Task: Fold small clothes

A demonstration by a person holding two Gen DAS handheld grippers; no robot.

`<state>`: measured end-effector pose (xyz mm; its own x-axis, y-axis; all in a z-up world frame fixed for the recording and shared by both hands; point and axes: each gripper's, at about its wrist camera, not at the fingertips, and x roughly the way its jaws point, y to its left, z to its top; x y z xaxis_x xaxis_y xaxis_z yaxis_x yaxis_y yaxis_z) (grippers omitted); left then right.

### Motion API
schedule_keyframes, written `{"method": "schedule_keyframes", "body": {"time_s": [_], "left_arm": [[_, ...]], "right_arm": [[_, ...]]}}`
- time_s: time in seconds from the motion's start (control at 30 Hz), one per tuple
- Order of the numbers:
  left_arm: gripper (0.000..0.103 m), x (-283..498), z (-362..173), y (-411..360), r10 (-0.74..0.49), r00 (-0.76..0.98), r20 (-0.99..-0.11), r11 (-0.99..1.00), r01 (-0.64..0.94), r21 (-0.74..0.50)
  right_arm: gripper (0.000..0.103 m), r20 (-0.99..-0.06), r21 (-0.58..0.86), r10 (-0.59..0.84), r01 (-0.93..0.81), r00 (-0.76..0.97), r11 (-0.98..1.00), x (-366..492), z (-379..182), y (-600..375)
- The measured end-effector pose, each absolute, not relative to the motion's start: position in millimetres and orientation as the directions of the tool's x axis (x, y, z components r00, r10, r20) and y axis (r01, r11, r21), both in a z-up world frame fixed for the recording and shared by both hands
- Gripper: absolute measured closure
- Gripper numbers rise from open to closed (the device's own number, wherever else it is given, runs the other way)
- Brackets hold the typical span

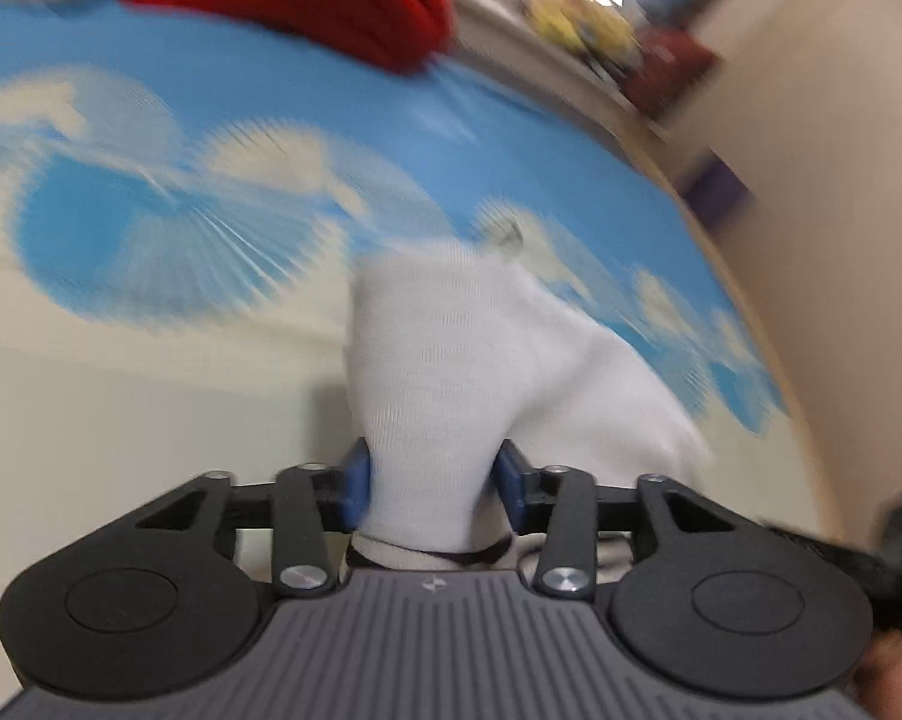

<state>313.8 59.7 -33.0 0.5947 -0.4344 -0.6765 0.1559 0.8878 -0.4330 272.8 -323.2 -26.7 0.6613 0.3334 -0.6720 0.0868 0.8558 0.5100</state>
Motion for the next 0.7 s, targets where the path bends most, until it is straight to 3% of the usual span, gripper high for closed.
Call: {"method": "schedule_keyframes", "body": {"time_s": [0.1,0.2,0.3,0.43,0.57,0.7], "left_arm": [[0.046,304,-21,80,-0.44,0.635,-0.635,0.88,0.165,-0.445],[0.046,291,-24,75,-0.477,0.566,-0.672,0.876,0.243,-0.417],[0.046,274,-36,57,-0.458,0.484,-0.746,0.884,0.336,-0.325],[0.037,260,-65,51,-0.394,0.386,-0.834,0.898,0.356,-0.259],[0.029,261,-81,51,-0.362,0.352,-0.863,0.914,0.318,-0.253],[0.029,262,-84,53,-0.352,0.35,-0.868,0.924,0.28,-0.262]], "right_arm": [[0.093,-0.706,0.427,0.266,0.095,0.656,0.899,279,-26,-307],[0.079,-0.723,0.32,0.122,0.173,0.68,0.932,279,-21,-305],[0.074,-0.71,0.41,0.192,0.177,0.677,0.895,276,-20,-317],[0.044,-0.764,0.45,0.324,0.102,0.558,0.887,272,-31,-307],[0.044,-0.871,0.326,0.267,0.08,0.412,0.942,265,-53,-293],[0.045,-0.894,0.295,0.236,0.105,0.381,0.95,260,-60,-300]]}}
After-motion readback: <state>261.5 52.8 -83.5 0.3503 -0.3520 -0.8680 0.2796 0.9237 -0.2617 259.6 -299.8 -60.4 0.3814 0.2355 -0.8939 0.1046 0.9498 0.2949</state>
